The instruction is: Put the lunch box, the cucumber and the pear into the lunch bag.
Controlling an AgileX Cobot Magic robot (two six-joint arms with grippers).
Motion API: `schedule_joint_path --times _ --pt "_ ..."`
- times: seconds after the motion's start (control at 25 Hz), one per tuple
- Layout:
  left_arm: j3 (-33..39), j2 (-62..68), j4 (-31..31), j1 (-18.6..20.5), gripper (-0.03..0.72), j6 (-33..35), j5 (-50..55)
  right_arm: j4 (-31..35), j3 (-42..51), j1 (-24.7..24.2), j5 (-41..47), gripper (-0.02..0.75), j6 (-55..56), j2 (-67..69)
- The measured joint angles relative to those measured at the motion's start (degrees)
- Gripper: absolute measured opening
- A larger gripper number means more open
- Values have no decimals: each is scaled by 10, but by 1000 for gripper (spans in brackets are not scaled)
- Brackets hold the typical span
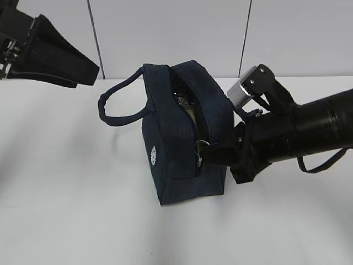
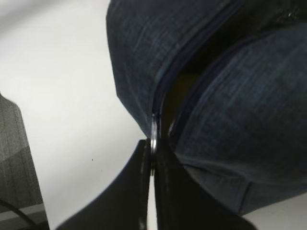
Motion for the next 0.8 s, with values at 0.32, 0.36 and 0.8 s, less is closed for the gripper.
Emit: schedule_joint_path --times 0.32,0.36,0.8 --pt "0 0 0 0 449 0 2 -10 -80 0 1 -16 15 0" --pt "0 0 0 0 449 0 3 -10 -90 0 1 -16 15 0" --pt "0 0 0 0 449 0 15 76 -160 0 -72 -16 14 19"
